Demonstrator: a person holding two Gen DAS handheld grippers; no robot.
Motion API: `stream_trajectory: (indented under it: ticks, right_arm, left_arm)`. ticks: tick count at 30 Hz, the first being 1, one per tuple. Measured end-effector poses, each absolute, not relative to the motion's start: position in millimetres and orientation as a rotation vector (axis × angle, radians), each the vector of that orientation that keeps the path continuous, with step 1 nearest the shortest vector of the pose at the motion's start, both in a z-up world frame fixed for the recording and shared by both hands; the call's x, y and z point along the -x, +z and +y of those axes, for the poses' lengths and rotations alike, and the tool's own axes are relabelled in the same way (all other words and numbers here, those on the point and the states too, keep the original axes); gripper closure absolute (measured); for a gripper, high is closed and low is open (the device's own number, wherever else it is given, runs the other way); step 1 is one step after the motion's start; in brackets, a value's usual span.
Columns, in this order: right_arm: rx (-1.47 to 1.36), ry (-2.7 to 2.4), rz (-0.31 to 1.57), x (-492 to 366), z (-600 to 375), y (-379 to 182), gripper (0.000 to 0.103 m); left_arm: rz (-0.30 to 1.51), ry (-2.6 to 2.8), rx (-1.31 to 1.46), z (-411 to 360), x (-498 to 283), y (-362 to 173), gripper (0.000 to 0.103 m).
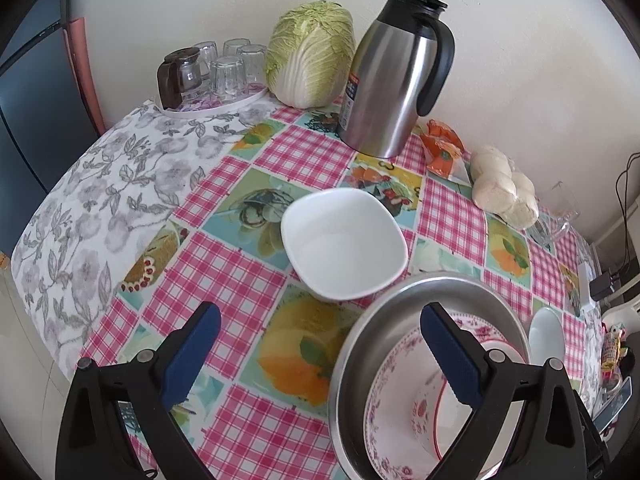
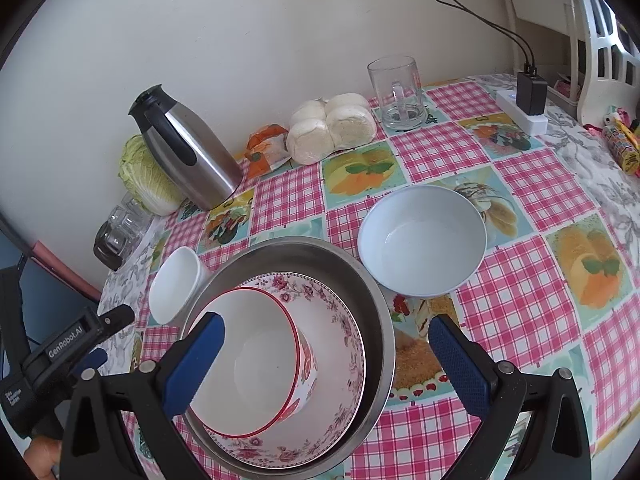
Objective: Organize plates and bowls
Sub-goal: 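Move both grippers to the white square 'MAX' bowl and close on its rim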
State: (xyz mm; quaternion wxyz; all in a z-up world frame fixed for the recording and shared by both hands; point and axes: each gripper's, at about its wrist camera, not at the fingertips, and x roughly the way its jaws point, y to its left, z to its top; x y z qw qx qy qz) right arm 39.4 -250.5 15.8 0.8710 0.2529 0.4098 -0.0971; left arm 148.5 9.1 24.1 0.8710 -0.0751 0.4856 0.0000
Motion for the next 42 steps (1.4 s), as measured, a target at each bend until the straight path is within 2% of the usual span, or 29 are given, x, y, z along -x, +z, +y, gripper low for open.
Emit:
stream_trajectory:
  ticks: [21, 32, 42]
  right_arm:
    - [-0.468, -0.302, 0.832, -41, -243, 42, 0.0]
    - [-0.24, -0.31, 0.837, -85, -216, 81, 0.0]
    - [-0.138, -0.237, 0.939, -138, -184, 71, 0.0]
  left_arm:
    - [0.973, -0.023, 0.231, 48, -183, 14, 0.003]
    - [0.924, -0.018, 0.276, 61, -202, 12, 0.003]
    - [0.947, 0.0, 0.367, 85, -212, -14, 0.003]
